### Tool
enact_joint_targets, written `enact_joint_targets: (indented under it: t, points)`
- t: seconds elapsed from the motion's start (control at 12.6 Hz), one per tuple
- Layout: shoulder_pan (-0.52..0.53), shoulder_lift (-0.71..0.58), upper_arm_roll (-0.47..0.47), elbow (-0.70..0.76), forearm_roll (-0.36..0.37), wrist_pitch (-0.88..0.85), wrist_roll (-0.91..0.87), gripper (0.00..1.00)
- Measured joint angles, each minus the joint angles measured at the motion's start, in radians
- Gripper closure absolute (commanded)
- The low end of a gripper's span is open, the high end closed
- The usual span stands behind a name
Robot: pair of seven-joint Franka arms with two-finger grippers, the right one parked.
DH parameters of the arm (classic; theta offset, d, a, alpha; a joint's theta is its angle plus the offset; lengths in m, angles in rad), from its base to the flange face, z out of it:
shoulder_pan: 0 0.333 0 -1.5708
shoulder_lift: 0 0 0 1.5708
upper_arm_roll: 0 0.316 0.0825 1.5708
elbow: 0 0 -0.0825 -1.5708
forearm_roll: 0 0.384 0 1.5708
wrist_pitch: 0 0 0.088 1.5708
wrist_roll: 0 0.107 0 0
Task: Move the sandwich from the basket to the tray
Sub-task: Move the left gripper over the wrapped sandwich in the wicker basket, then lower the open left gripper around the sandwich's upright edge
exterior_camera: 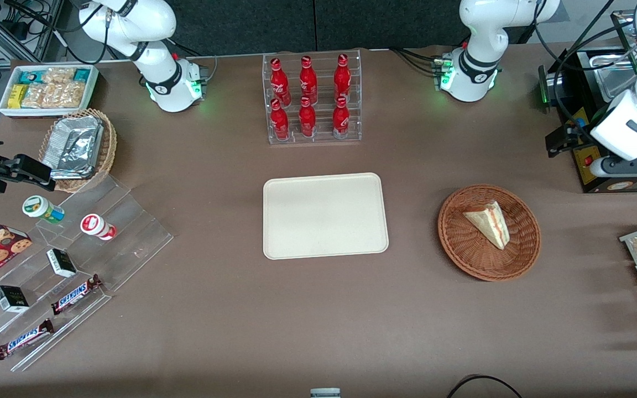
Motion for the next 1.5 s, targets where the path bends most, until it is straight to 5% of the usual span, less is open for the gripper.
enact_joint_targets:
  t: [0.32, 0.79, 1.5]
  points:
    - [0.002, -0.006, 0.007, -0.024, -0.008, 0.021, 0.0, 0.0]
    - [0.003, 0.0, 0.02, -0.27, -0.011, 0.297, -0.011, 0.0]
    - [0.004, 0.053, 0.029, -0.539, -0.015, 0.709, -0.403, 0.0]
